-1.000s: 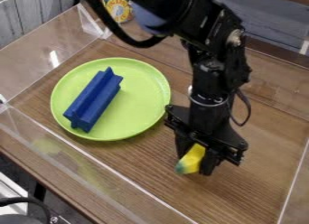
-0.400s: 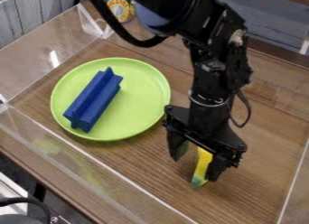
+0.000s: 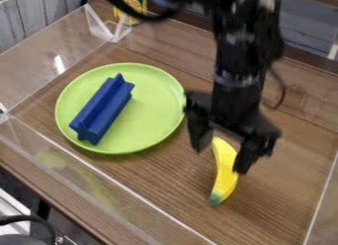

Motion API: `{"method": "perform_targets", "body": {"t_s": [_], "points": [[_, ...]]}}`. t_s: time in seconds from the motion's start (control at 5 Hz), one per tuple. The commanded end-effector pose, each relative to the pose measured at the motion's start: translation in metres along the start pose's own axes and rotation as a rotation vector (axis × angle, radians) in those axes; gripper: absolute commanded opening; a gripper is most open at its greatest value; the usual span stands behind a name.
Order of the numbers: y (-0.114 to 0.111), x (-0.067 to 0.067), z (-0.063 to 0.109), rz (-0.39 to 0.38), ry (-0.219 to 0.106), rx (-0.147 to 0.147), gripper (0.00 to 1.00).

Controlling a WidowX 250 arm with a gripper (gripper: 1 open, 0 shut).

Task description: Remove the banana from inside the green plate and put it on the table

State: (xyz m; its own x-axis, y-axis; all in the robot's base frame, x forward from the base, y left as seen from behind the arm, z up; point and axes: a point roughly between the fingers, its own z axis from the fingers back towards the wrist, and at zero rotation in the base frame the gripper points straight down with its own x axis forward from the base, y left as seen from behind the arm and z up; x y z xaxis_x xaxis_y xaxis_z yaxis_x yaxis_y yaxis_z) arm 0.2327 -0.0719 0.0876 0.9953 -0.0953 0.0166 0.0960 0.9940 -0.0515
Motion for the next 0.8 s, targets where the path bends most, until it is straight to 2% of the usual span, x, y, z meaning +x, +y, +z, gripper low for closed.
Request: {"method": "perform_targets", "body": {"t_s": [0.0,0.2,0.6], "points": [[0.0037,0.0095,0.0329,0.015,-0.071,-0.011,1.00],[0.0061,0.0055,0.0376,0.032,-0.081,-0.013,1.00],[0.0058,0.0025,0.0351,0.041,-0.079,-0.023,1.00]]}}
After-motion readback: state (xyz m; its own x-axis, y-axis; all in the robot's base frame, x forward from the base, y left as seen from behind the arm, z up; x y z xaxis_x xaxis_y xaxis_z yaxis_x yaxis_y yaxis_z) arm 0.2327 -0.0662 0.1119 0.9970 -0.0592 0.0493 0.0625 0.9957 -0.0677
